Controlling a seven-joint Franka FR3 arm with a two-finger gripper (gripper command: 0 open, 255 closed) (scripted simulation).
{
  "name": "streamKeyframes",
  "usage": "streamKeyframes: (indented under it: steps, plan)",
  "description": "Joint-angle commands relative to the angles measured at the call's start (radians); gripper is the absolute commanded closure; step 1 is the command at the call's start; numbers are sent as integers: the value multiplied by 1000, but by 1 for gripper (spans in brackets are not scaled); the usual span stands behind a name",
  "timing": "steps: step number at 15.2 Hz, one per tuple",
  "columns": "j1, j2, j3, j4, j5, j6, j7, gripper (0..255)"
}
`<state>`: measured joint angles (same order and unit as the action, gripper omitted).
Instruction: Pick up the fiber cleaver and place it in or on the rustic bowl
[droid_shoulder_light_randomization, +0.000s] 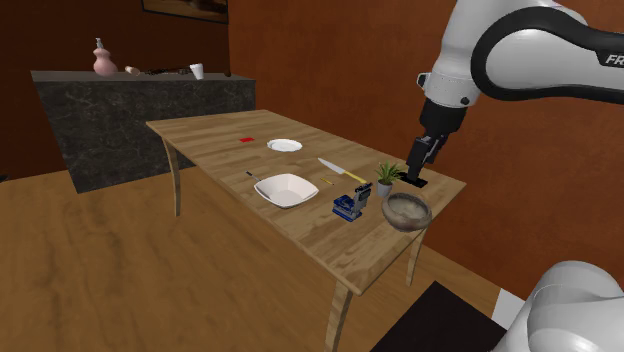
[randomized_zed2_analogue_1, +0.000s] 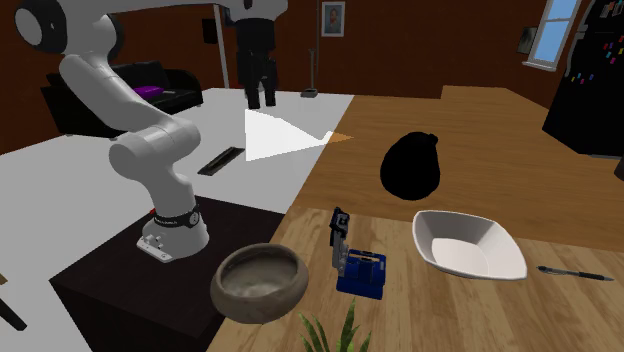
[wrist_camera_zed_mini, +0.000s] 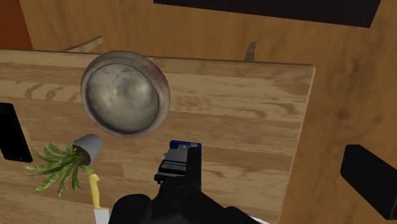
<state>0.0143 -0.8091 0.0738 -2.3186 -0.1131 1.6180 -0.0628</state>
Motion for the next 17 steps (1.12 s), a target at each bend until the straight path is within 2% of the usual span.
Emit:
streamKeyframes:
  steps: [1,9,17]
  plan:
    - [0,0,0,0,0,0,0,0]
    - [-27,279,-106,68,2,154,-85,0]
    - [-43,591,-193,213,53,254,-186,0]
